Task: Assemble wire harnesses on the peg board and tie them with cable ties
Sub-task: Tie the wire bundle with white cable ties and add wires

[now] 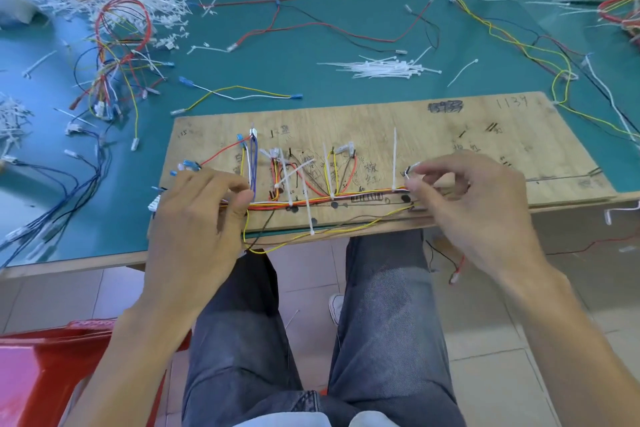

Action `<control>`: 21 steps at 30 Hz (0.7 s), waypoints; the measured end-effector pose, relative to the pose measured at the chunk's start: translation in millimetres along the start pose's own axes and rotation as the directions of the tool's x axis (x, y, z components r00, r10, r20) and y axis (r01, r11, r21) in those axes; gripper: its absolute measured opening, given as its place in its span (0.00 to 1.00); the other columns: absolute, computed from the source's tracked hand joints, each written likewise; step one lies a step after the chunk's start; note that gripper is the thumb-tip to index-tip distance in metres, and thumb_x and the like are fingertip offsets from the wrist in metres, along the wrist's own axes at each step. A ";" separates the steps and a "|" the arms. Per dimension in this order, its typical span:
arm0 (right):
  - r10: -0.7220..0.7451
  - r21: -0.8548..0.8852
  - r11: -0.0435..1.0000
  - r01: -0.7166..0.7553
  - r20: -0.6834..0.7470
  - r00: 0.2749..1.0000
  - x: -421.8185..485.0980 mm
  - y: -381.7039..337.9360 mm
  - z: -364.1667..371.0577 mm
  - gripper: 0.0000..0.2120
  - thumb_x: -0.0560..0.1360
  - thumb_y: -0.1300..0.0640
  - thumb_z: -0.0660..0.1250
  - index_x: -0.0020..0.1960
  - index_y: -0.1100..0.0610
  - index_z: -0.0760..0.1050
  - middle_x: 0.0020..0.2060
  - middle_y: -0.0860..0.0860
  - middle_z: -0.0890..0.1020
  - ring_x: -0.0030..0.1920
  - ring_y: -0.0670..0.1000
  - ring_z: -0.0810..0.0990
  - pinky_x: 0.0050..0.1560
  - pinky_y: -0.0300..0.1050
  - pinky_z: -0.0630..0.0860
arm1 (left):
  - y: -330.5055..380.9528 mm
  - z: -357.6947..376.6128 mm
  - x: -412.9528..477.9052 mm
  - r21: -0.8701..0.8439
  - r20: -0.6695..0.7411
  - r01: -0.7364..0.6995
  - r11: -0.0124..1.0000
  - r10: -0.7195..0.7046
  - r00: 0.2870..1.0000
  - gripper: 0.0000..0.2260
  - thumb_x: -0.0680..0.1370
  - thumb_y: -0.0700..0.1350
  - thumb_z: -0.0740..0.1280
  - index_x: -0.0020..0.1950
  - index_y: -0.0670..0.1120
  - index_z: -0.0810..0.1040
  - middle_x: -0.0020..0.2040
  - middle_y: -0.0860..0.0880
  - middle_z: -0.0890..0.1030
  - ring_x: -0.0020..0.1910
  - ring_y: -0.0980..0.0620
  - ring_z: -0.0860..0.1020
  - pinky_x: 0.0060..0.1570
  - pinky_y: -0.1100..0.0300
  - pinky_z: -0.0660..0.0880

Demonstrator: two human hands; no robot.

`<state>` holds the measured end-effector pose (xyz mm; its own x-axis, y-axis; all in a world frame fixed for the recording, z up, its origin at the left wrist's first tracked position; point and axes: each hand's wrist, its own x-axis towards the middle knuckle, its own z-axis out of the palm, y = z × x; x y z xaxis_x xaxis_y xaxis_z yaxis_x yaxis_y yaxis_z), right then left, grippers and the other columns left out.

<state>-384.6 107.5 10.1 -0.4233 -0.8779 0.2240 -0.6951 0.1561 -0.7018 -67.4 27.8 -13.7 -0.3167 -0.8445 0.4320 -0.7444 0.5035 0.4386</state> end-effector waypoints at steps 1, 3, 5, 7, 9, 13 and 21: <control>-0.010 -0.018 1.000 0.011 0.077 0.997 7.9 4.5 -1.8 0.03 0.74 0.51 0.80 0.47 0.45 0.87 0.42 0.41 0.85 0.39 0.42 0.79 0.49 0.46 0.79 | -3.6 1.0 0.6 0.022 0.024 -0.003 1.000 0.003 1.000 0.08 0.81 0.50 0.66 0.53 0.48 0.82 0.51 0.54 0.81 0.55 0.46 0.75 0.56 0.51 0.71; -0.047 -0.006 0.999 0.049 0.190 0.981 15.9 11.6 -1.2 0.06 0.73 0.55 0.80 0.44 0.44 0.86 0.42 0.43 0.86 0.38 0.44 0.79 0.44 0.41 0.77 | -7.7 2.9 1.3 0.039 0.049 -0.020 0.999 0.019 0.999 0.06 0.80 0.49 0.68 0.52 0.49 0.82 0.51 0.55 0.82 0.53 0.47 0.76 0.55 0.50 0.73; -0.148 -0.038 0.987 0.159 0.216 0.965 18.1 16.1 -0.5 0.07 0.73 0.57 0.80 0.43 0.45 0.86 0.40 0.42 0.85 0.37 0.46 0.79 0.41 0.40 0.75 | -9.3 3.4 2.3 0.040 0.062 -0.035 0.999 0.032 0.998 0.05 0.80 0.50 0.68 0.50 0.50 0.82 0.51 0.56 0.81 0.53 0.48 0.75 0.54 0.48 0.74; -0.233 -0.065 0.966 0.249 0.188 0.954 18.0 18.9 0.8 0.06 0.73 0.58 0.80 0.44 0.47 0.87 0.41 0.41 0.84 0.40 0.46 0.81 0.43 0.43 0.77 | -10.6 2.2 4.3 0.042 0.086 -0.038 0.998 0.034 0.996 0.04 0.80 0.50 0.68 0.49 0.52 0.81 0.51 0.57 0.80 0.52 0.49 0.75 0.53 0.46 0.74; -0.293 -0.123 0.944 0.307 0.123 0.948 17.2 21.9 6.5 0.05 0.74 0.60 0.79 0.44 0.50 0.88 0.41 0.41 0.84 0.42 0.49 0.81 0.44 0.51 0.79 | -11.6 0.6 6.8 0.028 0.119 -0.042 0.999 0.039 0.992 0.03 0.79 0.50 0.68 0.48 0.53 0.80 0.49 0.58 0.79 0.51 0.50 0.74 0.52 0.45 0.74; -0.338 -0.200 0.922 0.331 -0.005 0.941 12.5 23.9 21.3 0.06 0.72 0.65 0.78 0.43 0.55 0.88 0.39 0.46 0.84 0.42 0.54 0.80 0.42 0.54 0.79 | -6.1 -0.3 13.3 -0.031 0.117 0.048 0.998 -0.044 0.992 0.08 0.75 0.38 0.74 0.42 0.51 0.81 0.42 0.57 0.79 0.46 0.53 0.74 0.49 0.53 0.71; -0.462 -0.154 0.881 0.447 -0.074 0.884 -5.2 -3.9 53.6 0.06 0.74 0.62 0.72 0.40 0.56 0.86 0.39 0.48 0.82 0.40 0.55 0.79 0.38 0.52 0.78 | -34.4 -18.3 2.7 -0.069 0.020 0.233 0.970 -0.232 0.973 0.14 0.71 0.31 0.75 0.40 0.51 0.83 0.40 0.58 0.81 0.43 0.61 0.78 0.47 0.72 0.69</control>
<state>-348.5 87.2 -24.6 -0.0960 -0.8147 0.5719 -0.8913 -0.1855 -0.4138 -31.9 11.6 -13.3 -0.1467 -0.9416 0.3030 -0.7555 0.3044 0.5801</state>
